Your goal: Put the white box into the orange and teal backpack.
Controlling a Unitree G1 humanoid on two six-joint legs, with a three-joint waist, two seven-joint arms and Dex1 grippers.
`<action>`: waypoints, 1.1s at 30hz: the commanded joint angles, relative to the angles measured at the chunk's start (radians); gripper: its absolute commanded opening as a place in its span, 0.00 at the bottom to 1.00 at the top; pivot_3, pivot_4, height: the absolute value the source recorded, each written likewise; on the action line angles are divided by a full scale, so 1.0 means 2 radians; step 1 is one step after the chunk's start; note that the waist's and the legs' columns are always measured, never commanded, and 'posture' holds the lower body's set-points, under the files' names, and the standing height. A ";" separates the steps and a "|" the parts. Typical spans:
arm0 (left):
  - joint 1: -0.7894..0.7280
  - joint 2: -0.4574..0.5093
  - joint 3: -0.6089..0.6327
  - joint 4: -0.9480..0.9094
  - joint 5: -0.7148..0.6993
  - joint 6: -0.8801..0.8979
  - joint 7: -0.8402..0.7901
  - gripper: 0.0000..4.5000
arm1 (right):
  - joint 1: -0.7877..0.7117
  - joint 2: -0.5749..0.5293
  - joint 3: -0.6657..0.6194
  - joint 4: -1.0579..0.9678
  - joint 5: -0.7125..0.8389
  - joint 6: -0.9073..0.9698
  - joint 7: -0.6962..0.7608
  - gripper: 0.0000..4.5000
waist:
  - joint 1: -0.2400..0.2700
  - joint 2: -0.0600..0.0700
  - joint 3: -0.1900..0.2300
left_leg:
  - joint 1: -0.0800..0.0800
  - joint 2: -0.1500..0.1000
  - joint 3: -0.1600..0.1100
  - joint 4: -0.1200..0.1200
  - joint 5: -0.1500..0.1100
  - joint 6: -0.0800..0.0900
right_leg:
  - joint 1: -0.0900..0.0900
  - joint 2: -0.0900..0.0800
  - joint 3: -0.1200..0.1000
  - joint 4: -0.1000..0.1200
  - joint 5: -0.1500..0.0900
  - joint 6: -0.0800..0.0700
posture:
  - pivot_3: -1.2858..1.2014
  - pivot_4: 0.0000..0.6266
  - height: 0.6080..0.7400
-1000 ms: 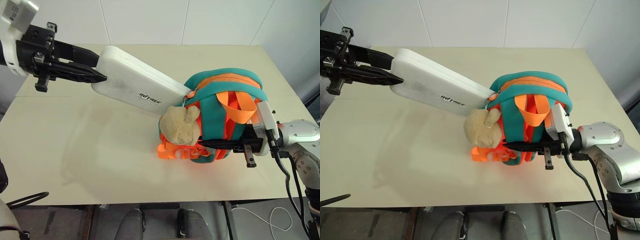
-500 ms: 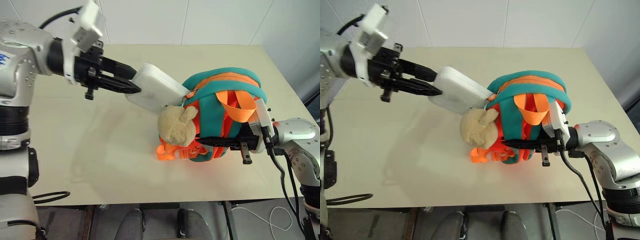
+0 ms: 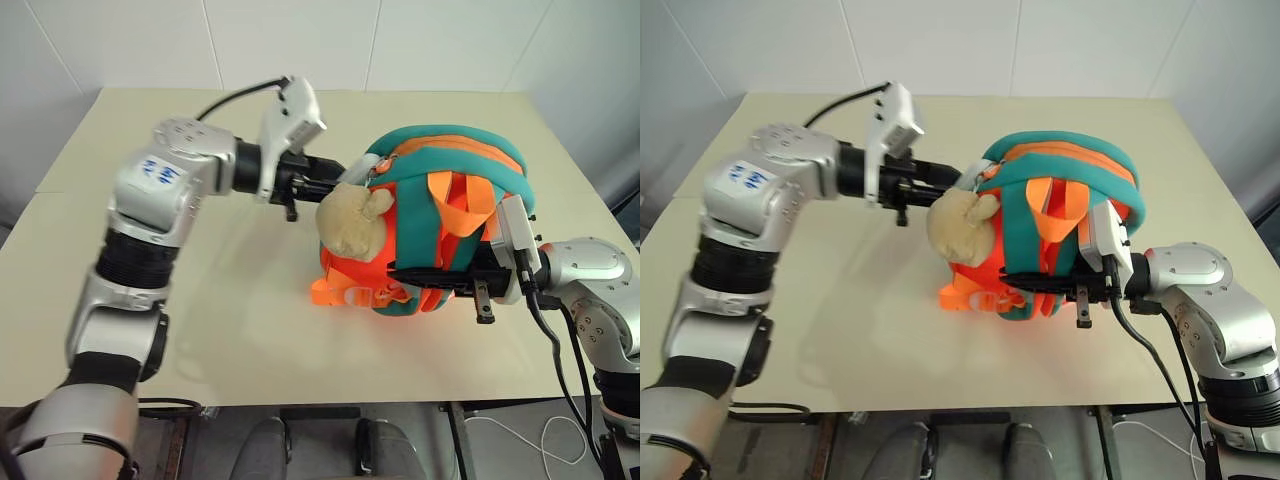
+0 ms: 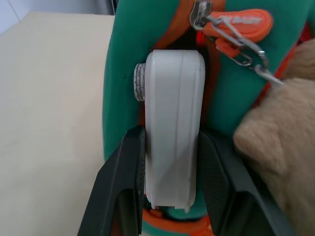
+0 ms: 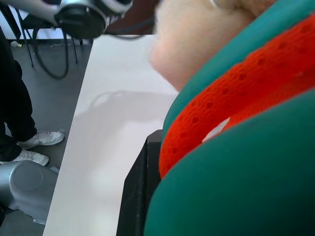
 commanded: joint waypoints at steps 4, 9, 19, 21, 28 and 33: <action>0.012 -0.027 -0.005 -0.019 0.012 0.000 0.039 0.27 | -0.003 0.002 -0.001 -0.017 0.002 -0.006 -0.007 0.00 | -0.001 0.000 0.000 | 0.000 0.000 0.000 0.000 0.000 0.000 | 0.000 0.000 0.000 0.000 0.000 0.000 | 0.52 0.24 1.00; 0.010 -0.016 -0.025 -0.024 0.010 0.006 0.011 0.34 | -0.007 0.004 0.000 -0.016 0.001 -0.006 -0.012 0.00 | 0.000 0.000 0.000 | 0.000 0.000 0.000 0.000 0.000 0.000 | 0.000 0.000 0.000 0.000 0.000 0.000 | 0.52 0.24 1.00; -0.005 0.032 -0.006 -0.024 0.015 -0.005 -0.010 0.99 | -0.012 0.004 0.007 -0.009 -0.004 -0.010 -0.014 0.00 | -0.002 0.000 0.000 | 0.000 0.000 0.000 0.000 0.000 0.000 | 0.000 0.000 0.000 0.000 0.000 0.000 | 0.52 0.24 1.00; -0.006 0.040 -0.004 -0.024 0.014 -0.009 -0.014 0.99 | -0.014 0.004 0.007 -0.007 -0.005 -0.010 -0.013 0.00 | -0.002 0.000 0.000 | 0.000 0.000 0.000 0.000 0.000 0.000 | 0.000 0.000 0.000 0.000 0.000 0.000 | 0.52 0.24 1.00; 0.002 0.086 0.054 -0.051 -0.027 -0.032 -0.053 0.99 | -0.016 0.004 0.007 -0.006 -0.009 -0.009 -0.011 0.00 | -0.002 0.000 0.000 | 0.000 0.000 0.000 -0.001 0.000 0.000 | 0.000 0.000 0.000 -0.001 0.000 0.000 | 0.52 0.24 1.00; 0.030 0.142 0.139 -0.094 -0.128 0.035 -0.103 0.99 | -0.012 0.002 0.005 -0.009 -0.009 -0.007 -0.012 0.00 | -0.006 0.000 0.000 | 0.000 0.000 0.000 -0.001 0.000 0.000 | 0.000 0.000 0.000 -0.001 0.000 0.000 | 0.52 0.24 1.00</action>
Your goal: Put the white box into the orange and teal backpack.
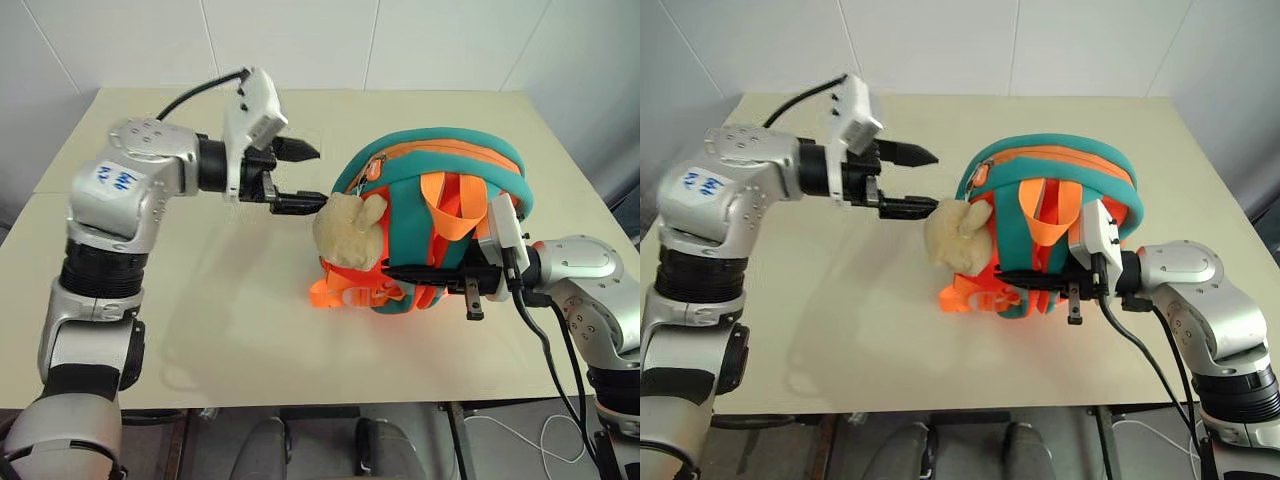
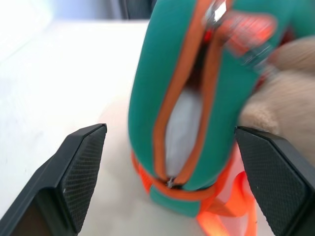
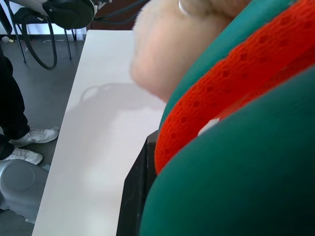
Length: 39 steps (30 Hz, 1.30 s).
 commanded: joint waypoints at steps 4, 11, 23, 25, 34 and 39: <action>0.039 0.062 0.084 -0.075 -0.111 0.077 -0.033 0.99 | 0.001 -0.003 -0.010 -0.011 0.005 -0.005 0.000 0.00 | -0.005 0.000 0.000 | 0.000 0.000 0.000 0.000 0.000 0.000 | 0.000 0.000 0.000 0.000 0.000 0.000 | 0.52 0.24 1.00; 0.065 0.013 0.046 -0.133 -0.122 0.122 0.073 0.99 | -0.003 0.001 -0.007 -0.005 0.002 -0.007 0.000 0.00 | 0.003 0.000 0.000 | 0.000 0.000 -0.001 0.001 0.000 0.000 | 0.001 0.000 0.000 0.001 0.000 0.000 | 0.52 0.24 1.00; 0.059 -0.056 -0.001 -0.138 -0.127 0.166 0.165 0.52 | 0.000 0.009 -0.010 -0.009 0.003 -0.009 -0.009 0.00 | 0.000 0.000 0.000 | 0.001 0.000 0.000 0.000 0.000 0.000 | 0.000 0.000 0.000 0.000 0.000 0.000 | 0.52 0.24 1.00; 0.055 -0.049 0.004 -0.139 -0.138 0.174 0.158 0.41 | 0.002 0.010 -0.011 -0.012 0.004 -0.009 -0.012 0.00 | 0.001 0.000 0.000 | 0.001 0.000 0.000 0.000 0.000 0.000 | 0.000 0.000 0.000 0.000 0.000 0.000 | 0.52 0.24 1.00; 0.017 0.012 0.055 -0.085 -0.175 0.187 0.115 0.09 | 0.026 0.012 -0.027 -0.024 0.019 -0.011 -0.017 0.00 | 0.001 0.000 0.000 | 0.001 0.000 0.000 -0.001 0.000 0.000 | 0.000 0.000 0.000 0.000 0.000 0.000 | 0.52 0.24 1.00; -0.004 0.032 0.069 -0.008 -0.155 0.158 0.108 0.09 | 0.040 0.018 -0.032 -0.031 0.029 -0.014 -0.019 0.00 | 0.001 0.000 0.000 | 0.001 0.000 0.000 -0.001 0.000 0.000 | 0.000 0.000 0.000 0.000 0.000 0.000 | 0.52 0.24 1.00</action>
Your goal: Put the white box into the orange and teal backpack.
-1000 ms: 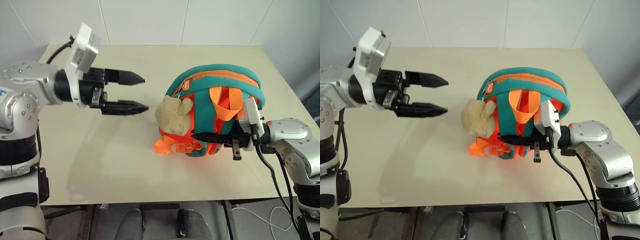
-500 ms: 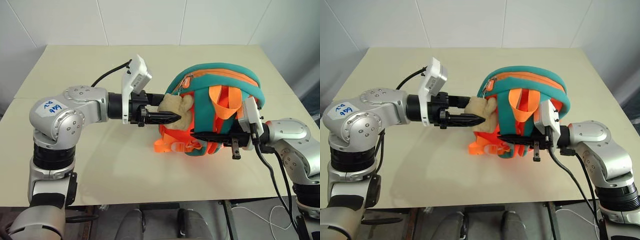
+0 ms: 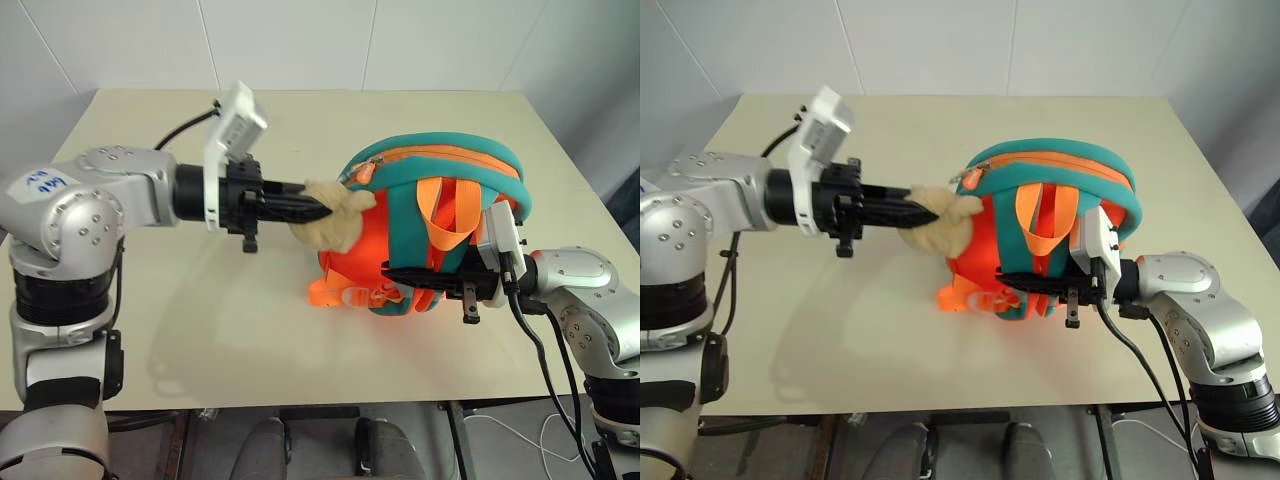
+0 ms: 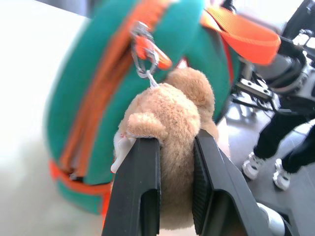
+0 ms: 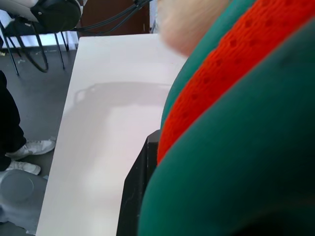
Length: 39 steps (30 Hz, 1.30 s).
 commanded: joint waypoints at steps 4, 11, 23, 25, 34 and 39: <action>-0.013 0.028 0.009 0.074 0.030 -0.035 -0.019 0.09 | 0.012 0.002 -0.019 -0.018 0.011 -0.020 0.002 0.00 | -0.001 0.000 0.000 | 0.000 0.000 0.000 0.000 0.000 0.000 | 0.000 0.000 0.000 0.000 0.000 0.000 | 0.52 0.24 1.00; 0.009 0.046 -0.070 0.130 0.107 -0.088 -0.056 0.09 | 0.016 0.001 -0.020 -0.017 0.011 -0.024 0.001 0.00 | -0.001 0.000 0.000 | 0.000 0.000 0.001 -0.001 0.000 0.000 | 0.000 0.000 0.000 0.000 0.000 0.000 | 0.52 0.24 1.00; 0.000 -0.001 -0.228 0.286 0.300 -0.226 -0.073 0.09 | 0.014 0.004 -0.011 -0.027 0.011 -0.015 -0.017 0.00 | 0.000 0.000 0.000 | 0.000 0.000 0.001 -0.001 0.000 0.000 | 0.000 0.000 0.000 0.000 0.000 0.000 | 0.52 0.24 1.00; 0.004 -0.021 -0.230 0.300 0.312 -0.248 -0.069 0.09 | 0.013 0.004 -0.010 -0.030 0.012 -0.013 -0.021 0.00 | 0.000 0.000 0.000 | 0.000 0.000 0.001 -0.001 0.000 0.000 | 0.000 0.000 0.000 0.000 0.000 0.000 | 0.52 0.24 1.00; 0.048 -0.070 -0.115 0.242 0.239 -0.256 -0.093 0.08 | 0.018 -0.026 -0.022 -0.051 0.005 0.031 -0.059 0.00 | 0.001 0.000 0.000 | 0.000 0.000 0.001 0.000 0.000 0.000 | 0.000 0.000 0.000 0.001 0.000 0.000 | 0.52 0.24 1.00; 0.096 -0.098 -0.009 0.214 0.220 -0.390 -0.047 0.08 | 0.044 -0.095 -0.059 -0.062 -0.003 0.046 -0.048 0.19 | 0.003 0.000 0.000 | -0.001 0.000 0.000 0.000 0.000 0.000 | -0.001 -0.001 0.000 0.000 0.000 0.000 | 0.52 0.24 1.00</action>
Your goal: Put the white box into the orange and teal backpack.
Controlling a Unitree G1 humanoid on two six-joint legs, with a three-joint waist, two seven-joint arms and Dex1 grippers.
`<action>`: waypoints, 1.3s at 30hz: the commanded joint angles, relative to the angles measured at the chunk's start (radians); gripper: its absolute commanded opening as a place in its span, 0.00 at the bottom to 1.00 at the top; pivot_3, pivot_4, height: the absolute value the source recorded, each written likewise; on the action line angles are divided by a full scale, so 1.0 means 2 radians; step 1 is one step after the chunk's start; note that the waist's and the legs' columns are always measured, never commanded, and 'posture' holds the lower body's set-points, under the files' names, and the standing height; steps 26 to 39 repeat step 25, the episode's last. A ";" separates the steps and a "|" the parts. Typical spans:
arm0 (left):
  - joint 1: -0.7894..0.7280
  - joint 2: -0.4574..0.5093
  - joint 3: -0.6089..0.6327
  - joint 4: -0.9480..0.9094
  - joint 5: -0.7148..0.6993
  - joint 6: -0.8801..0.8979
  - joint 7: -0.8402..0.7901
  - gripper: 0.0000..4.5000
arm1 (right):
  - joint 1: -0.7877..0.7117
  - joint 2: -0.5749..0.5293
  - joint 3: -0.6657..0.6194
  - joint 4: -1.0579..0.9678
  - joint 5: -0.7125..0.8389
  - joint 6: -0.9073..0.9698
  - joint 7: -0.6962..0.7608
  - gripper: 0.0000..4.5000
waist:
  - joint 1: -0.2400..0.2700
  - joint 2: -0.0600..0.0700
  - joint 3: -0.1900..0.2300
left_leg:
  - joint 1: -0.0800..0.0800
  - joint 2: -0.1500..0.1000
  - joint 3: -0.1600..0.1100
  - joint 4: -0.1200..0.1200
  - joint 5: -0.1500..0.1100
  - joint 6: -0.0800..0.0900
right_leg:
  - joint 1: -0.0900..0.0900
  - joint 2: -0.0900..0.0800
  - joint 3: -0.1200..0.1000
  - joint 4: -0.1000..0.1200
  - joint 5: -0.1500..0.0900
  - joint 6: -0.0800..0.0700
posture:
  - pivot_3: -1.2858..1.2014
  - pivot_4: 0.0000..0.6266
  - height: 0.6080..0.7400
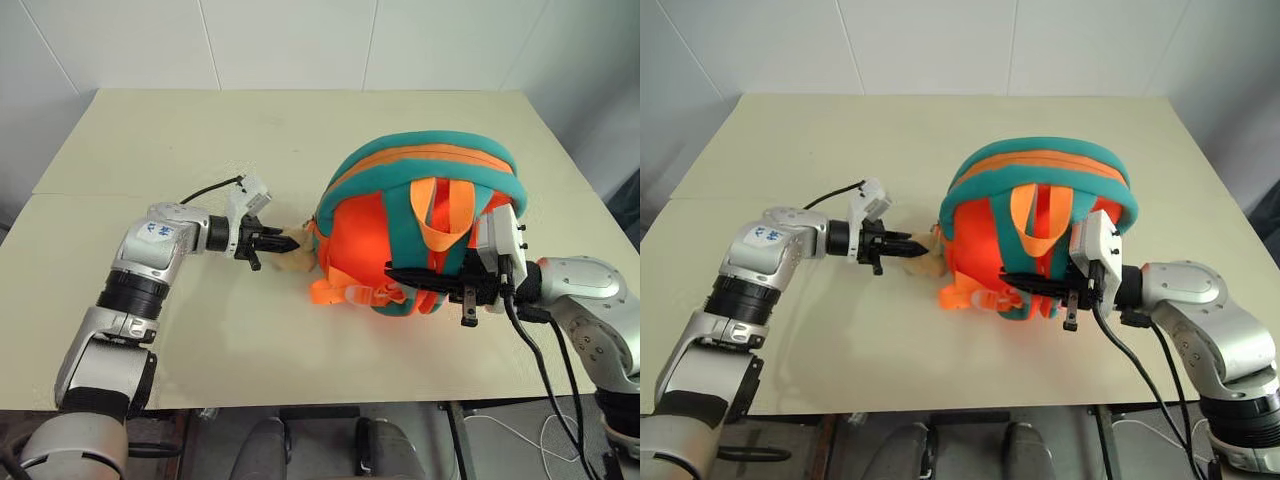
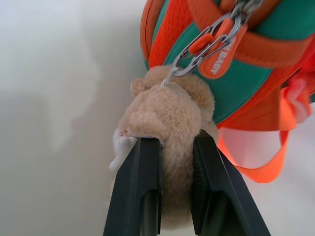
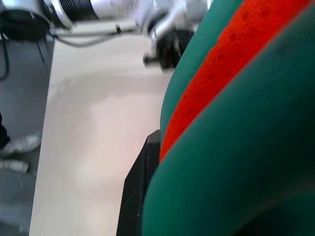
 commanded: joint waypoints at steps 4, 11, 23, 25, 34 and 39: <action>0.038 0.021 0.064 -0.054 -0.013 -0.032 0.027 0.38 | 0.034 -0.064 -0.093 -0.006 0.001 0.006 0.012 0.49 | 0.000 0.000 0.000 | 0.000 0.000 0.000 0.000 0.000 0.000 | 0.001 0.000 0.000 -0.001 0.000 0.001 | 0.52 0.24 1.00; 0.077 0.071 0.101 -0.081 -0.036 -0.045 -0.016 0.84 | 0.099 -0.131 -0.207 0.036 -0.035 0.001 0.048 0.99 | -0.001 0.000 0.000 | 0.000 0.000 0.001 0.000 0.000 0.000 | 0.001 0.000 0.000 -0.001 0.000 0.001 | 0.52 0.24 1.00; 0.084 0.112 0.138 -0.004 -0.047 -0.140 -0.100 0.99 | 0.132 -0.130 -0.273 0.179 -0.109 -0.088 0.067 1.00 | -0.001 0.000 0.000 | 0.001 0.000 0.001 -0.001 0.000 0.001 | 0.001 0.000 0.000 -0.002 0.001 0.001 | 0.52 0.24 1.00; 0.091 0.112 0.141 -0.013 -0.050 -0.136 -0.101 0.99 | 0.135 -0.120 -0.266 0.168 -0.108 -0.088 0.062 1.00 | -0.001 0.000 0.000 | 0.001 0.000 0.001 -0.001 0.000 0.001 | 0.001 0.000 0.000 -0.002 0.001 0.001 | 0.52 0.24 1.00; 0.091 0.112 0.141 -0.013 -0.050 -0.136 -0.101 0.99 | 0.135 -0.120 -0.266 0.168 -0.108 -0.088 0.062 1.00 | -0.001 0.000 0.000 | 0.001 0.000 0.001 -0.001 0.000 0.001 | 0.001 0.000 0.000 -0.002 0.001 0.001 | 0.52 0.24 1.00; 0.091 0.112 0.141 -0.013 -0.050 -0.136 -0.101 0.99 | 0.135 -0.120 -0.266 0.168 -0.108 -0.088 0.062 1.00 | -0.001 0.000 0.000 | 0.001 0.000 0.001 -0.001 0.000 0.001 | 0.001 0.000 0.000 -0.002 0.001 0.001 | 0.52 0.24 1.00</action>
